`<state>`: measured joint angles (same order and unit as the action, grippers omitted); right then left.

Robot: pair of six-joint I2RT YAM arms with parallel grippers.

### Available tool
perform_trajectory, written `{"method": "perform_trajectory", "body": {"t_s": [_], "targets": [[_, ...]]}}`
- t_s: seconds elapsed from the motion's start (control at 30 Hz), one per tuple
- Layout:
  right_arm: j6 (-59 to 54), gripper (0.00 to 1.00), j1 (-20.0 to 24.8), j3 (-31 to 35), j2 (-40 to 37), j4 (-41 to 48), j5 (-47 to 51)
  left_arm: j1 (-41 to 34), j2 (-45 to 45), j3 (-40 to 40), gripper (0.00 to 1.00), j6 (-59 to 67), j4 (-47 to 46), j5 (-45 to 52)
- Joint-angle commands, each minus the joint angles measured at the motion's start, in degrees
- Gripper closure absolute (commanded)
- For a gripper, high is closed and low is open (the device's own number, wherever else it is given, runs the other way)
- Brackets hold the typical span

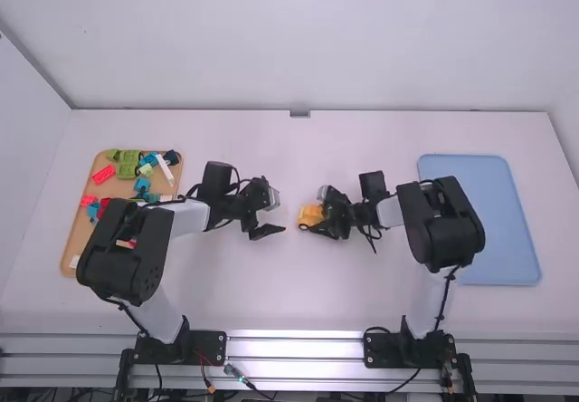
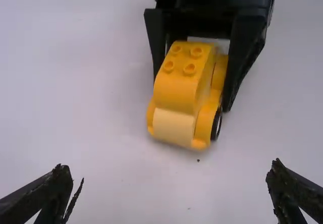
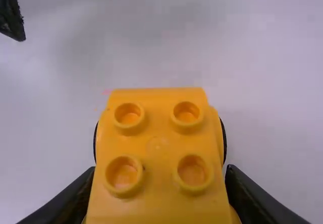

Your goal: Assemble lego blocks to make yellow taxi

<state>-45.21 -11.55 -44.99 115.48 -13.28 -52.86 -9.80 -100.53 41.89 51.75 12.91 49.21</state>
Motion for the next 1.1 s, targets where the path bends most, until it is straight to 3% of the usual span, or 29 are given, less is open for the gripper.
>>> {"method": "perform_trajectory", "body": {"t_s": [0.0,0.07,0.27,0.5,0.67,0.8,1.07], "targets": [[1.7,0.78,3.3,-1.9,-7.6,4.6,5.0,0.4,1.1,-0.3,0.01,0.4,0.7,0.6],[1.7,0.84,5.5,-2.4,-11.1,9.2,8.3,0.5,1.1,-0.3,0.01,0.4,1.1,0.7],[1.7,0.85,14.5,-3.0,-23.1,19.9,21.7,0.3,1.1,-0.3,0.01,0.4,3.3,0.6],[12.1,0.84,26.7,-2.9,-28.5,22.3,35.4,0.0,1.1,-0.3,0.01,0.4,5.2,-0.8],[22.4,0.85,36.4,-1.6,-28.5,17.0,43.4,0.2,1.1,-0.3,0.01,0.2,6.0,-2.3],[27.3,0.78,41.9,1.6,-28.5,10.5,43.5,0.4,1.1,-0.3,0.01,0.2,6.3,-2.2],[30.0,0.77,46.6,8.3,-24.4,-2.0,42.6,0.5,1.1,-0.3,0.01,0.2,7.2,-2.1]]}}
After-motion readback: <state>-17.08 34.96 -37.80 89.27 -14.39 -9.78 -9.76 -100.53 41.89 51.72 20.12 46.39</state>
